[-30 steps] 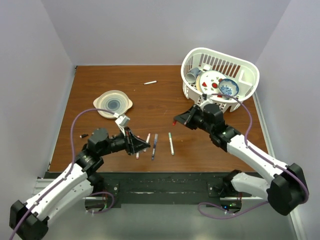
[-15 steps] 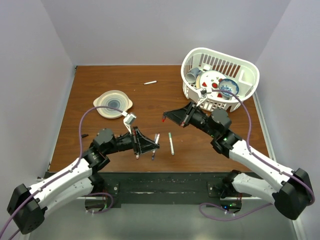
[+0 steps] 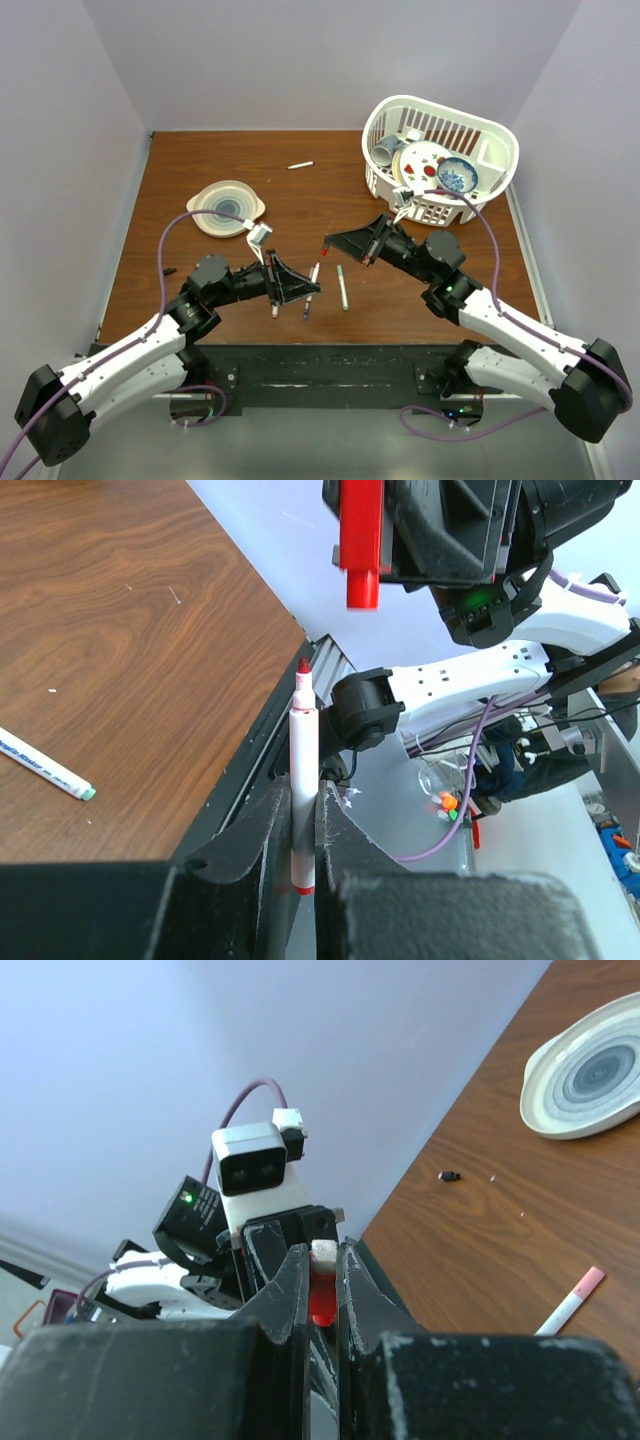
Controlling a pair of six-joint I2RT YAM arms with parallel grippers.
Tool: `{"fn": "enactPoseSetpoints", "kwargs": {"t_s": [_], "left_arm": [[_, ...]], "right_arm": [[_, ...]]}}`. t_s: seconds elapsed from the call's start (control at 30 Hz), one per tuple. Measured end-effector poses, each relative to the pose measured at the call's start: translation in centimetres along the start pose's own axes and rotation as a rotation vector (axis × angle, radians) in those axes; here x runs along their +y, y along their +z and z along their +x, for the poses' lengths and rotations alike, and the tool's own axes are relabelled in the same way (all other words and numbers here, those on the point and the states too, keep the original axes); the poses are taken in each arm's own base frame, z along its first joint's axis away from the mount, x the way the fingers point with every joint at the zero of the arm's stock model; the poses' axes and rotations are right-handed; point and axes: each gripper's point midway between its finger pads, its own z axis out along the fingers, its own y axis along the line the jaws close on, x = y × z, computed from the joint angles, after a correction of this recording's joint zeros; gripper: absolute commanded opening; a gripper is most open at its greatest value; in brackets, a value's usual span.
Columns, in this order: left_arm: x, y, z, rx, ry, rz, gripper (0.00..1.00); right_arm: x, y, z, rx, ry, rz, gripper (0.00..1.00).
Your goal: Insert the pens into the pen caps
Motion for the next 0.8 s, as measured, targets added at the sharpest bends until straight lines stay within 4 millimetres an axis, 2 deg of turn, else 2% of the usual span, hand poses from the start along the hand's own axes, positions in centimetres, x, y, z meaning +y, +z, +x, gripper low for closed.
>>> {"fn": "enactPoseSetpoints", "kwargs": {"t_s": [0.3,0.8], "left_arm": [[0.0,0.0,-0.1,-0.004,0.002,-0.001,0.0],[-0.5,0.0,-0.5,-0.014,0.01,0.01,0.0]], "right_arm": [[-0.5,0.2,1.1,0.027,0.011,0.008,0.0],[-0.8,0.3,1.2,0.027,0.012,0.017,0.0]]}}
